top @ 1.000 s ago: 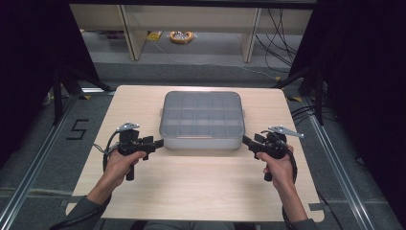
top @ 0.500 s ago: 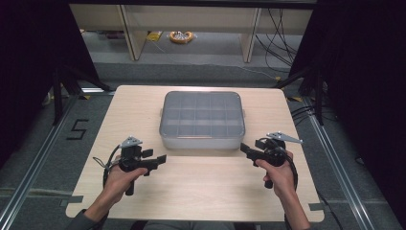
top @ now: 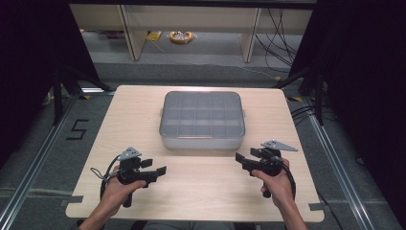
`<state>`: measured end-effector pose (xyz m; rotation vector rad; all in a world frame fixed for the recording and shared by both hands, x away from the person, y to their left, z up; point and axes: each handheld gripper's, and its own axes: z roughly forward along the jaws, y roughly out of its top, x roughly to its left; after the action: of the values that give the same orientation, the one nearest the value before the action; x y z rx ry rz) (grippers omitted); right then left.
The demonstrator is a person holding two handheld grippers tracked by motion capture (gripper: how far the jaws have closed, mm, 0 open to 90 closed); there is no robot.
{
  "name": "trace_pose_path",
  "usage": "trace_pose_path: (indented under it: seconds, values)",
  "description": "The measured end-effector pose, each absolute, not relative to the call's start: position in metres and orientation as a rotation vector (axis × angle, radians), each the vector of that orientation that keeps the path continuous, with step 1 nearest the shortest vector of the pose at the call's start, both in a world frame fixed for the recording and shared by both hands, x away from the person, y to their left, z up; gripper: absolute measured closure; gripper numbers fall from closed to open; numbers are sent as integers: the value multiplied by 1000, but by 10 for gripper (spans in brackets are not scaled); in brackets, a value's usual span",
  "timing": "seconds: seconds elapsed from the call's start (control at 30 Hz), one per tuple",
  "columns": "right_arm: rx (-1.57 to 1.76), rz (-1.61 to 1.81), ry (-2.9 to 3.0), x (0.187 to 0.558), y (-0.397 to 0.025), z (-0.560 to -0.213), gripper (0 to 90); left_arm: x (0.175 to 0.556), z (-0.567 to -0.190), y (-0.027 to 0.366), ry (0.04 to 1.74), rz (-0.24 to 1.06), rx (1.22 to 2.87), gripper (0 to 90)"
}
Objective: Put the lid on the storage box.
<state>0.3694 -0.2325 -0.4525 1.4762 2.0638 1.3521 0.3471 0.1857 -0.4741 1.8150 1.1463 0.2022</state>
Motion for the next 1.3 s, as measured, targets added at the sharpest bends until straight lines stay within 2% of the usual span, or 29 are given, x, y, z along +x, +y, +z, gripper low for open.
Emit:
trace_pose_path:
  seconds: [0.77,0.97,1.03,1.3]
  values:
    - [1436,1341,2164,333,-224,-471,281,317,-482,181,1082,207,1872,276]
    - [1500,1353,2170,322,-221,-471,246,312,-484,179,1053,212,1888,270]
    - [1454,1359,2180,320,-223,-473,198,310,-485,178,1053,205,1880,262]
    - [1462,1368,2183,311,-225,-474,189,303,-488,176,1033,205,1911,252]
